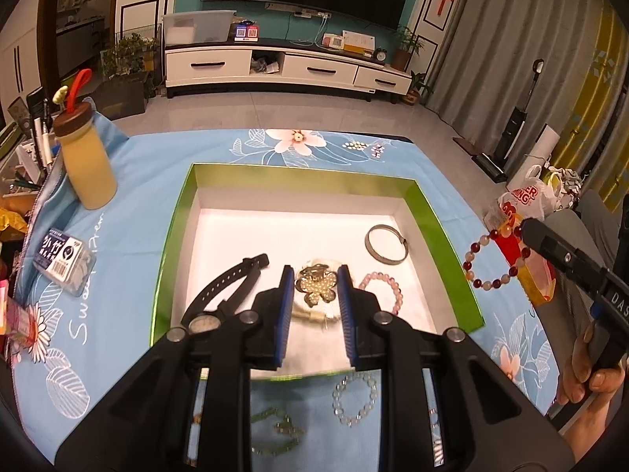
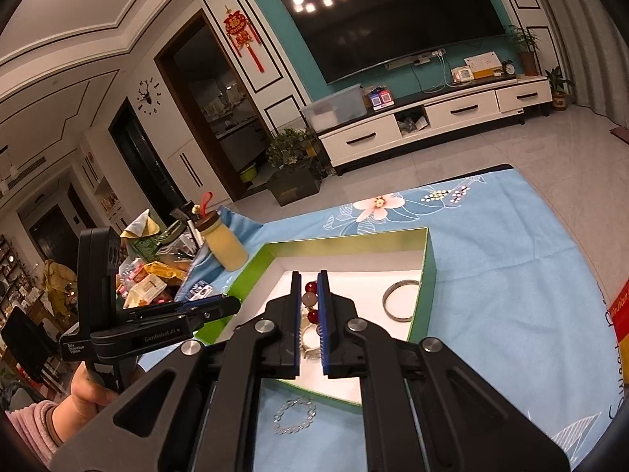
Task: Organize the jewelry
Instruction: 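Carry the gold charm with the left tool while the right tool carries the bracelet over the green box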
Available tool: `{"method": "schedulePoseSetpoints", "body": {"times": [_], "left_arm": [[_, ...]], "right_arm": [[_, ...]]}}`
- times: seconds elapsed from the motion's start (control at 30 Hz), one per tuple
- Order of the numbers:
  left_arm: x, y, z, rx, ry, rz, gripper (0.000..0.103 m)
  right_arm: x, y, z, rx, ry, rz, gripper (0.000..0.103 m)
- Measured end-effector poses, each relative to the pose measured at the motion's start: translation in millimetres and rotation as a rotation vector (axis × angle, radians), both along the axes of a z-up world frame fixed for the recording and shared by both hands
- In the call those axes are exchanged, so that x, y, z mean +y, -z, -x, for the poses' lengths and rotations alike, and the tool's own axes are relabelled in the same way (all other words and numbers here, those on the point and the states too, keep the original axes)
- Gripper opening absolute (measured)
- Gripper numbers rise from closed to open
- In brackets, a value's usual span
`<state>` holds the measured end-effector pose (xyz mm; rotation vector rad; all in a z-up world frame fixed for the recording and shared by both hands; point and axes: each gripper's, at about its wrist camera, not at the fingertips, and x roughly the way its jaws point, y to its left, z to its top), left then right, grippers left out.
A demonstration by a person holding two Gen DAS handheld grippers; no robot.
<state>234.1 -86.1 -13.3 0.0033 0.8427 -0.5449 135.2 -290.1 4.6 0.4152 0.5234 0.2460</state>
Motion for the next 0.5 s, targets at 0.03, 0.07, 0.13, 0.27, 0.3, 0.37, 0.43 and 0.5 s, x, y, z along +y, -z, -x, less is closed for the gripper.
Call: {"method": "schedulePoseSetpoints", "body": {"times": [0.03,0.07,0.13,0.27,0.3,0.37,0.43,0.5], "left_arm": [[-2.3,1.1,-3.8,0.002,0.000,-0.003,0.022],[-5.6,2.4,-8.3,0.004,0.000,-0.008,0.022],[-11.2,5.1,-16.3,0.007,0.003,-0.019,0.022],[-24.4,12.6,-35.9,0.020,0.002,-0.045,0.022],[-26.8,14.7,-41.1,0.027,-0.003,-0.049,0.022],[-31.7,19.3,-51.6,0.040,-0.011,-0.057,0.022],[-35.0,22.9,-57.4,0.040,-0.020,-0.073,0.022],[-37.5,28.5,-63.7,0.047,-0.022,-0.083,0.022]], "right_arm": [[0.0,1.2,-2.2,0.004,0.002,0.002,0.007],[-0.1,3.2,-5.2,0.010,0.004,0.004,0.007],[-0.8,7.4,-11.9,0.024,0.009,0.005,0.007],[-0.1,13.4,-26.1,0.048,0.012,0.011,0.007],[0.9,15.0,-29.2,0.053,0.012,0.013,0.007],[2.6,17.4,-36.9,0.063,0.010,0.019,0.007],[4.2,19.9,-43.7,0.071,0.007,0.027,0.007],[5.3,22.3,-49.7,0.080,0.005,0.034,0.007]]}}
